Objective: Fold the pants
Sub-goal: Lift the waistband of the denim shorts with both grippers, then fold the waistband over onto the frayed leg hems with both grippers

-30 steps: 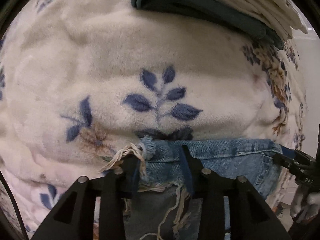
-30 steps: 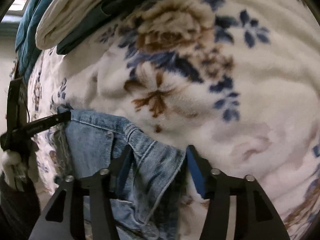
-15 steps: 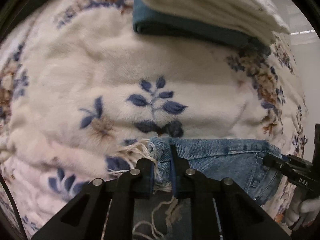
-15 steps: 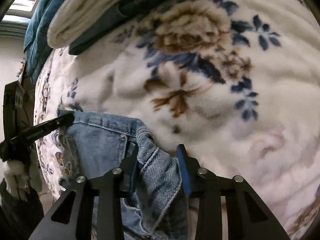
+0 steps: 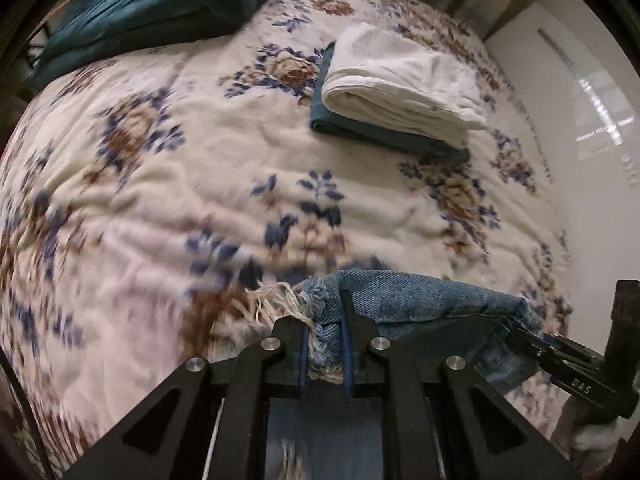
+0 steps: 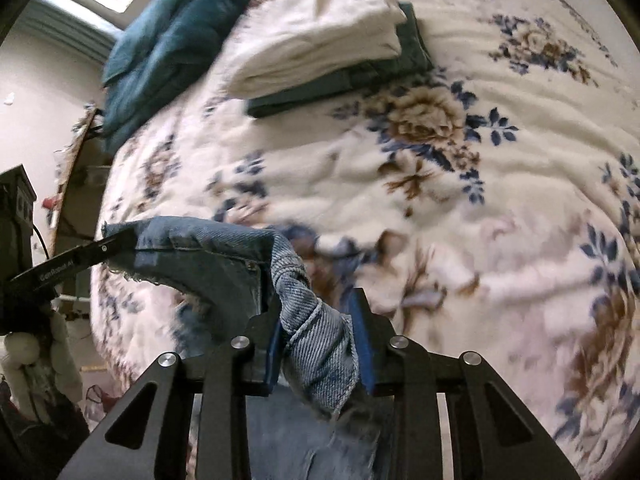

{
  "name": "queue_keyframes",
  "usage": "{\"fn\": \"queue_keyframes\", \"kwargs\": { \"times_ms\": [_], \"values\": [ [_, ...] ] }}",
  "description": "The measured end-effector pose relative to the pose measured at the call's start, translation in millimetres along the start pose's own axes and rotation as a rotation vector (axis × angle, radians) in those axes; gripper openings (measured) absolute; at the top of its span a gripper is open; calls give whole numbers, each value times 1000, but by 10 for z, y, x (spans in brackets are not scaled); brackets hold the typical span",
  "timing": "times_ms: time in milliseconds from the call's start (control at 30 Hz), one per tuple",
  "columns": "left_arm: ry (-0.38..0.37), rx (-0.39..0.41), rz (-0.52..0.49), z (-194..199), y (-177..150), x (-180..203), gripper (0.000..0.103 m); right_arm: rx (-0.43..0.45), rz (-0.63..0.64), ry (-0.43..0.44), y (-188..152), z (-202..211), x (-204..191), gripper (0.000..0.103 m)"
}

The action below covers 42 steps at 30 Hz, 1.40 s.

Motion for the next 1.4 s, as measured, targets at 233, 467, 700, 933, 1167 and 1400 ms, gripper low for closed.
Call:
{"fn": "queue_keyframes", "kwargs": {
  "times_ms": [233,467,700,933,1167,1400],
  "values": [
    [-25,-64,107,592,-1222,-493,10,-4,76,-4,-953,466,-580,32],
    [0,-286,114,381,-2640,-998,10,-144,79,-61,-2273,290,-679,32],
    [131,-455,24,-282,-3471,-1412,14,-429,-18,-39,-3456,-286,-461,61],
    [168,-433,32,33,-3454,-1761,26,-395,-219,-10,-3404,19,-221,94],
    [46,-299,201,-106,-2229,-1649,51,-160,-399,27,-2416,-175,288,79],
    [-16,-259,285,-722,-1488,-1447,43,-148,-411,12,-2144,-435,526,11]
  ]
}}
Point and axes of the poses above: each gripper's, at about its wrist camera, not at the fingertips, and z roughly against the way its jaws point, x to its right, y to its top, the point moved 10 cm from there along -z, roughly the way its jaws point, and after that the axes turned 12 degrees about z, right-handed, at the moved point
